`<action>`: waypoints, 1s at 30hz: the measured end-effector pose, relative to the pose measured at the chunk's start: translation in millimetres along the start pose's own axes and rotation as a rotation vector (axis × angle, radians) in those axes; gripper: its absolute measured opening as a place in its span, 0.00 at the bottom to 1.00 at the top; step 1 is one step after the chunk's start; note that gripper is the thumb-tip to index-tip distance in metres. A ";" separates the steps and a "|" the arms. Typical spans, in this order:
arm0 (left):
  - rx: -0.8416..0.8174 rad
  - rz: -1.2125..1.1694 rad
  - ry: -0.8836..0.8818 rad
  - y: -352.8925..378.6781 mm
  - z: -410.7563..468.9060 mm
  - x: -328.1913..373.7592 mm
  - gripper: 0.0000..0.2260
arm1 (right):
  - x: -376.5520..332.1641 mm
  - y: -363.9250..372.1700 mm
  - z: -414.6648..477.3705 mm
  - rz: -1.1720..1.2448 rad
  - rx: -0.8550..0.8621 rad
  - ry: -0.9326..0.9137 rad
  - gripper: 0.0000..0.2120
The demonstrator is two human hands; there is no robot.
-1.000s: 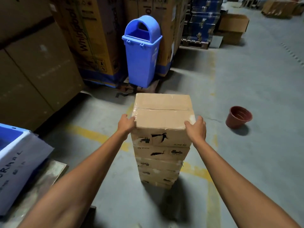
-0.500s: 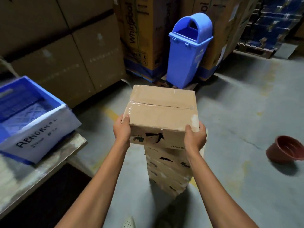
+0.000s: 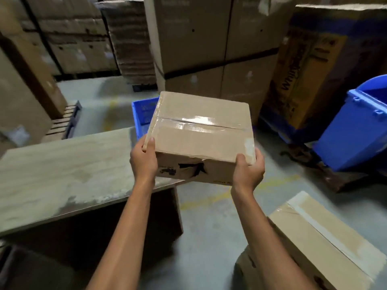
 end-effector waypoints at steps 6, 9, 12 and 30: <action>0.208 0.120 0.000 -174.6 60.2 -19.5 0.10 | 24.2 148.0 -113.7 -0.004 -0.204 0.013 0.23; 0.291 0.158 -0.003 -260.2 89.6 -41.3 0.09 | 38.1 218.5 -173.2 -0.018 -0.337 -0.004 0.18; 0.324 0.191 -0.029 -332.2 110.5 -64.8 0.07 | 58.4 276.7 -224.9 -0.037 -0.457 -0.004 0.15; 0.221 0.304 -0.231 -437.4 198.7 -224.5 0.16 | 202.4 442.0 -278.6 -0.399 -0.700 0.048 0.24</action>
Point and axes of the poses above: each hand's wrist, its own z-axis towards the middle knuckle, its own y-axis out of the palm, x = y × z, the point moved 6 cm from there along z, towards the middle knuckle, and after that the axes turned 8 degrees about y, right-handed, at the moved point
